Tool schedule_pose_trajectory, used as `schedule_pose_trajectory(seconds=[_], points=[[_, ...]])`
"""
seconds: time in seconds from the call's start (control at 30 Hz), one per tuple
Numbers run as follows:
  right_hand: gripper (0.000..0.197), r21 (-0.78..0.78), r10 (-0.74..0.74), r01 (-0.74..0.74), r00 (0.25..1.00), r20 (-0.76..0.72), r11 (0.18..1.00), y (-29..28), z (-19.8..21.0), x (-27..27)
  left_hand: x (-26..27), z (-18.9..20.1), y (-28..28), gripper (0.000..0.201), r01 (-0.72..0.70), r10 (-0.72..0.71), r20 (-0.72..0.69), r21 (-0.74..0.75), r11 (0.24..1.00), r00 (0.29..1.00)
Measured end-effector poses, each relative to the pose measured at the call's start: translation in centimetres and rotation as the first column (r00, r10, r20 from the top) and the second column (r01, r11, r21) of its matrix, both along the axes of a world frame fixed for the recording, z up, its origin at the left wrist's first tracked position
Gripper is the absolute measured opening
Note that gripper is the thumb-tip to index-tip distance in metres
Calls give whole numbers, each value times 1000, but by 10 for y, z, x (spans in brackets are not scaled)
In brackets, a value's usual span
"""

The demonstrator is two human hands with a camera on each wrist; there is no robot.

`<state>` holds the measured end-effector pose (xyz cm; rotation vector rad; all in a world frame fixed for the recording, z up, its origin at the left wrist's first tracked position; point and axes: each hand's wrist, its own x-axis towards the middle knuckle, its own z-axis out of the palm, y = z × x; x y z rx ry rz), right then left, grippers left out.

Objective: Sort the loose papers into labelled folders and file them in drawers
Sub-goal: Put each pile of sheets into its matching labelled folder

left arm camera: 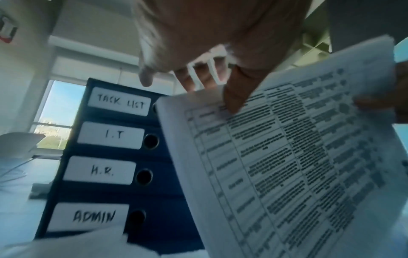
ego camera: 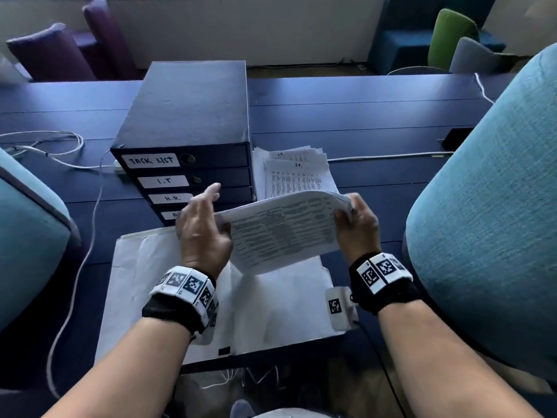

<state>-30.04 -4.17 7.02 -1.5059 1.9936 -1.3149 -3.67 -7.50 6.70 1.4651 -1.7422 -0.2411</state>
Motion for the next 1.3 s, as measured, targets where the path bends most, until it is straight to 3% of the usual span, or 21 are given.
schedule_pose_trajectory(seconds=[0.03, 0.1, 0.2, 0.3, 0.43, 0.57, 0.63, 0.73, 0.8, 0.9, 1.0, 1.07, 1.17, 1.3], points=[[7, -93, 36, -43, 996, -82, 995, -3, 11, 1, -3, 5, -1, 60, 23, -25, 120, 20, 1000, 992], [19, -276, 74, -140, 968, -239, 951, -7, 36, 9, -11, 13, -1, 45, 106, -124, 200, 101, 989, 972], [28, -424, 44, -201, 935, -353, 883, -13, 58, 14, -14, 16, 0, 25, 224, -229, 33, 114, 968, 973], [19, -486, -13, -162, 941, -338, 859, -14, 63, 16, -10, 17, 6, 27, 198, -185, -114, 112, 974, 976], [45, -382, -64, -69, 944, -324, 922, -17, 43, 8, 1, 8, 18, 29, 207, -84, -396, 282, 937, 915], [73, -219, 10, -94, 934, -358, 971, -16, 4, 13, 6, -20, 27, 34, 184, 182, -621, 477, 859, 762], [85, -54, 113, -128, 969, -218, 990, -12, -21, 21, 7, -33, 33, 27, 165, 275, -663, 521, 838, 697], [86, 208, 220, -264, 952, 213, 942, 1, -58, 28, 11, -57, 41, 17, 129, 366, -617, 610, 782, 697], [58, 303, 212, -350, 889, 406, 886, 11, -77, 33, 17, -75, 44, 18, 113, 404, -531, 697, 708, 745], [22, 453, 142, -294, 930, 340, 842, 25, -96, 36, 21, -92, 51, 32, 115, 293, -346, 797, 593, 891], [18, 539, 122, -221, 969, 214, 813, 32, -110, 33, 20, -102, 61, 78, 240, 246, -379, 859, 452, 892], [17, 570, 116, -207, 975, 192, 795, 33, -115, 30, 16, -105, 67, 96, 261, 198, -361, 877, 403, 911], [18, 609, 113, -191, 980, 164, 770, 34, -121, 27, 11, -108, 75, 97, 160, 53, -202, 887, 432, 978], [22, 647, 88, -162, 985, 145, 745, 38, -128, 25, 8, -114, 82, 99, 42, -70, -7, 856, 515, 998]])
